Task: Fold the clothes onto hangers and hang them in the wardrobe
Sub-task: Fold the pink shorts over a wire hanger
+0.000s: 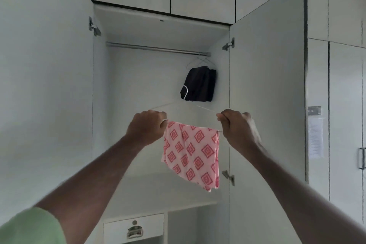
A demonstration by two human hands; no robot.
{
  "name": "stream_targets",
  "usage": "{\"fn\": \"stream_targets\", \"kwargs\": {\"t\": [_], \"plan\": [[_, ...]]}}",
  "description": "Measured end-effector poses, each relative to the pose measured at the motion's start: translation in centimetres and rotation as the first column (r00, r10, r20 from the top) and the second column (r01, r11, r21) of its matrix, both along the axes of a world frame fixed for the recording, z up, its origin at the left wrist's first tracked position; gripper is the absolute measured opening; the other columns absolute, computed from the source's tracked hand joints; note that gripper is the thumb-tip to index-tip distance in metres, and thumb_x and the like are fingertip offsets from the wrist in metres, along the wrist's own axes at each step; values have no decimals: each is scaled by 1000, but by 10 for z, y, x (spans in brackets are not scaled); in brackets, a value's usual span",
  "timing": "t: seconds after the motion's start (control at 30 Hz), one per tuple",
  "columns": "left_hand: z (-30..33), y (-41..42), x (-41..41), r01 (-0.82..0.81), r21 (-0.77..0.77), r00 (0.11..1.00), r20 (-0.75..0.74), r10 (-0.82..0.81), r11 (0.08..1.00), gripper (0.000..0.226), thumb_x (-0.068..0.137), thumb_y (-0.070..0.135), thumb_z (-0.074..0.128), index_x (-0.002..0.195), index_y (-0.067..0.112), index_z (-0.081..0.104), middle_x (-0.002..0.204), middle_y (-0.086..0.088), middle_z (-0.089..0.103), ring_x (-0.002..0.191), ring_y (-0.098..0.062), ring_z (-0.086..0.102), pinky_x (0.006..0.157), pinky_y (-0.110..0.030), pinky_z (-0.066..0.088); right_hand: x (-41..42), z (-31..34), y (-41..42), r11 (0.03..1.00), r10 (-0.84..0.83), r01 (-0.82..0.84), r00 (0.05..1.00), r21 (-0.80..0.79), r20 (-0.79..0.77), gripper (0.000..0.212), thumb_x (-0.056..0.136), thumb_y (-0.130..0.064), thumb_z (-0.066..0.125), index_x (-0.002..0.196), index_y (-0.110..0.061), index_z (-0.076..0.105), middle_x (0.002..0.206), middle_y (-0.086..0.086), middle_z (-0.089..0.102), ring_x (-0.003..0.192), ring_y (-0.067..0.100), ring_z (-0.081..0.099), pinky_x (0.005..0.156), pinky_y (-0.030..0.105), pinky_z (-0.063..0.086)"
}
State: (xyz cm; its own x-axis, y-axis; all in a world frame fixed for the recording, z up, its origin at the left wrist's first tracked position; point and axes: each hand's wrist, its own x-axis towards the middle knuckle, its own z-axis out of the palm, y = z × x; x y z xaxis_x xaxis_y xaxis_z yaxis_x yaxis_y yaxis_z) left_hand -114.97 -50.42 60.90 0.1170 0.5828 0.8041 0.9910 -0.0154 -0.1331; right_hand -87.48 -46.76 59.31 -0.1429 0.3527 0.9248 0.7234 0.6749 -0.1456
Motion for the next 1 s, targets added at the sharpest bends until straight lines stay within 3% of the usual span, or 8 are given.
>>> {"fn": "stream_targets", "kwargs": {"t": [0.07, 0.2, 0.3, 0.4, 0.53, 0.63, 0.9, 1.0], "plan": [[11, 38, -13, -19, -6, 1000, -20, 19, 1000, 38, 102, 38, 46, 91, 12, 70, 83, -6, 69, 67, -27, 58, 62, -33, 42, -17, 18, 37, 999, -31, 31, 999, -10, -13, 35, 105, -29, 54, 82, -7, 70, 61, 1, 63, 44, 12, 55, 39, 25, 43], [30, 112, -35, -48, -42, 999, -10, 47, 998, 38, 103, 41, 46, 93, 13, 70, 74, 1, 56, 69, -22, 52, 64, -32, 39, -49, 49, 103, 994, -102, 100, 994, -51, -36, 37, 105, -33, 52, 84, -8, 68, 65, 3, 61, 51, 19, 57, 45, 34, 51], [44, 168, -52, -51, -60, 999, -21, 49, 997, 38, 103, 42, 47, 96, 13, 71, 66, 7, 44, 68, -22, 55, 63, -31, 39, -72, 66, 143, 986, -167, 165, 986, -37, -30, 38, 106, -33, 50, 79, -10, 63, 64, -1, 55, 53, 13, 51, 44, 27, 35], [59, 227, -68, 2, -82, 1000, 24, 0, 997, 36, 102, 40, 50, 90, 13, 70, 63, 10, 46, 64, -20, 57, 58, -29, 40, -93, 83, 188, 984, -178, 177, 983, -13, -55, 39, 107, -31, 49, 74, -12, 57, 59, -4, 50, 49, 10, 44, 45, 25, 26], [80, 301, -82, 62, -111, 998, 31, -59, 992, 30, 100, 40, 54, 79, 20, 60, 67, 9, 56, 62, -16, 60, 54, -26, 41, -113, 107, 250, 984, -179, 179, 981, -2, -73, 40, 107, -31, 49, 73, -11, 58, 58, -3, 51, 49, 11, 46, 49, 25, 33], [93, 350, -87, 89, -124, 996, 43, -84, 988, 26, 98, 40, 54, 83, 20, 63, 74, 5, 64, 67, -19, 65, 58, -28, 46, -127, 122, 294, 980, -199, 198, 977, -16, -82, 39, 106, -32, 50, 73, -14, 56, 60, -3, 52, 49, 10, 46, 49, 24, 33], [126, 457, -87, 72, -66, 996, 55, -68, 995, 23, 99, 37, 56, 83, 21, 59, 68, 11, 51, 61, -14, 56, 59, -27, 44, -138, 169, 412, 978, -198, 207, 966, 40, -165, 37, 104, -32, 56, 75, -10, 60, 66, 3, 57, 57, 19, 55, 54, 33, 47], [136, 489, -86, 45, -70, 997, 64, -41, 997, 28, 98, 40, 56, 75, 25, 54, 72, 9, 50, 71, -19, 58, 66, -32, 46, -134, 188, 448, 981, -167, 182, 968, 66, -186, 43, 104, -29, 56, 64, -14, 49, 61, 1, 50, 50, 15, 45, 54, 30, 39]]}}
